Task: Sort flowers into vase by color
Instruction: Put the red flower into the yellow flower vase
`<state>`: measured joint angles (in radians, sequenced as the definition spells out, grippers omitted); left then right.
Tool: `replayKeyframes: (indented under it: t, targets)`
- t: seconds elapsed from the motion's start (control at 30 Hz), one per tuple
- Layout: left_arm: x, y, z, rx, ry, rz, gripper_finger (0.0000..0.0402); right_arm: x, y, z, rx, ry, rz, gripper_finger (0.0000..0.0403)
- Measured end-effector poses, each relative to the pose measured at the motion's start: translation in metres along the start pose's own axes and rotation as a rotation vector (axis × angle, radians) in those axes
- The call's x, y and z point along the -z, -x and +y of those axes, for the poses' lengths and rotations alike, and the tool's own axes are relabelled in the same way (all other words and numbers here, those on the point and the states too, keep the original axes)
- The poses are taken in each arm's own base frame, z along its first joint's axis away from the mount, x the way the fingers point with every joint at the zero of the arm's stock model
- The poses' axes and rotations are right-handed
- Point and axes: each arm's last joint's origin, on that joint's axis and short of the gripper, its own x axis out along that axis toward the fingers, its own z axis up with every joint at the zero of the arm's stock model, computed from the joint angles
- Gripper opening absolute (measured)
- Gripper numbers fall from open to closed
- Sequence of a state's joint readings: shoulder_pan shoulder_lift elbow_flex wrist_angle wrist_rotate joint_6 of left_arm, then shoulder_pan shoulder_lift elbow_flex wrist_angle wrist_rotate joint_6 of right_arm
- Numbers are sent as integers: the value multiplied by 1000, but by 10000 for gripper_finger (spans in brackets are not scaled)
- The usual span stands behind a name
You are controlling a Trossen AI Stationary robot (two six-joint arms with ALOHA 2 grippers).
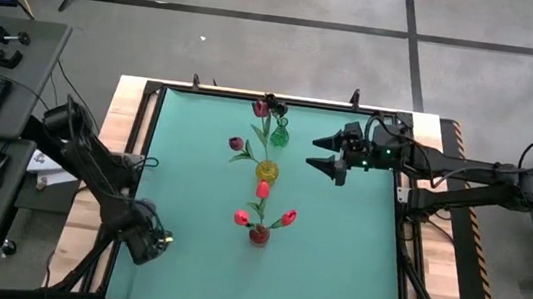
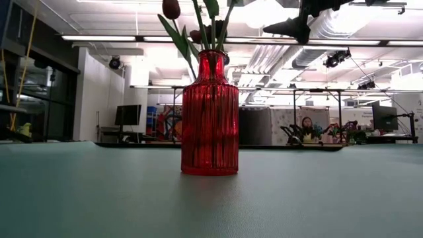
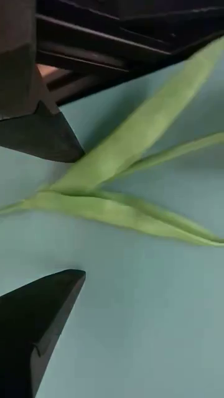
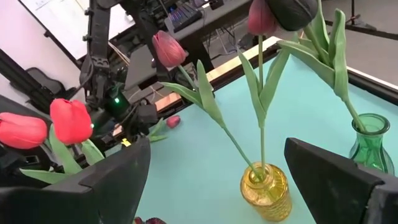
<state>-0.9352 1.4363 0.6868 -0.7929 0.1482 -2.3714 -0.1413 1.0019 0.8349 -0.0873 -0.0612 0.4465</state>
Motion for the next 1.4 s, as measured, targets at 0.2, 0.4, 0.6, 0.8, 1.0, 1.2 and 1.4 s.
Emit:
replayKeyframes:
  t: [0.2,0.4,0.6,0.8,1.0,1.2,1.4]
  targets:
    - [3,-9,-6,-9,-30,-13,236,0,0,0,-11,-47,10,359]
    - [0,3,-20,166,-98,15,40,2,0,0,-8,-48,30,359]
    - [-25,50,-26,620,-84,-259,8,2,0,0,-11,-55,30,359]
    - [-60,141,-8,986,-174,-971,3,1,0,1,-21,-80,15,359]
    - [-81,221,-13,987,-348,-1375,1,0,0,1,-24,-78,10,359]
    - [-86,263,-42,883,-472,-1617,1,0,0,1,-24,-72,10,359]
    - [-87,277,-93,890,-624,-1624,0,0,0,1,-23,-35,9,359]
